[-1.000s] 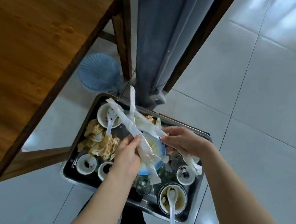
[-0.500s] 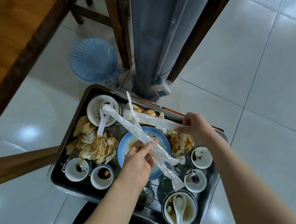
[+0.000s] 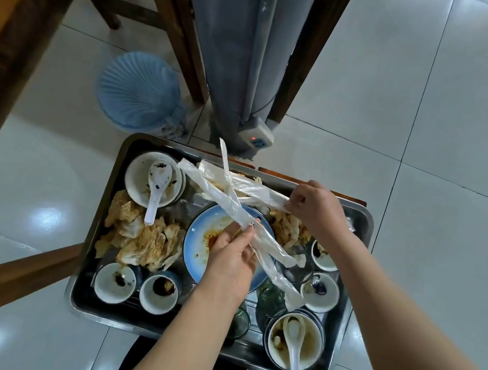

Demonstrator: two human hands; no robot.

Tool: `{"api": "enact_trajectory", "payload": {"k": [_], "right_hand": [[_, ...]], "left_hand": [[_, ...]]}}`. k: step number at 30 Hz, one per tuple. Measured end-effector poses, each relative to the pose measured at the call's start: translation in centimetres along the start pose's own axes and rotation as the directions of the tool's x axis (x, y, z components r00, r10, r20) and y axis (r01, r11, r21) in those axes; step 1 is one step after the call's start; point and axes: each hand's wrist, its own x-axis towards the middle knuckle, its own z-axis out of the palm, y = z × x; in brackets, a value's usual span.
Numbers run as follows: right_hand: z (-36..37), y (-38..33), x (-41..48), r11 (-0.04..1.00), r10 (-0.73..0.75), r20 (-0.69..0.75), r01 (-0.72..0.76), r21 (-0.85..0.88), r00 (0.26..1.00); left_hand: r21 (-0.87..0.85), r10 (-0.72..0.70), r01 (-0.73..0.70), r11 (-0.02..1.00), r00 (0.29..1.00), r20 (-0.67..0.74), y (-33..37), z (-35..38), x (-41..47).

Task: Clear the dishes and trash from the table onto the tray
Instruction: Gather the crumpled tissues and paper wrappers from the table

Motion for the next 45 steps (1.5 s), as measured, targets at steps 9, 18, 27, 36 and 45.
{"api": "enact_trajectory", "payload": {"k": [9,18,27,36,45], "right_hand": [[-0.3,-0.6,-0.8,0.959,0.052,-0.009,-0.048,0.280,0.999],[-2.5,-2.2,-4.4,0.651,0.082,0.332,-0.303,0.696,0.940],[-3.6,-0.8,-5.4,0.595,0.035,0.446,-0.377,0.710,0.894],[-3.5,0.8,-6.3,0.616,0.051,0.473,-0.400,0.679,0.880],[-3.4,1.9,-6.5,0.509,0.067,0.495,-0.456,0.730,0.866]], "left_hand": [[0.084,0.014,-0.012,0.996,1.000,-0.017,0.0,0.9,0.6],[0.028,0.082,-0.082,0.996,0.997,0.005,-0.3,2.3,1.1],[0.149,0.201,-0.191,0.970,0.978,-0.057,-0.6,2.5,1.5],[0.160,0.189,-0.176,0.971,0.980,-0.065,-1.0,2.5,1.7],[0.196,0.131,-0.112,0.974,0.988,-0.087,-1.0,2.2,1.9]]}}
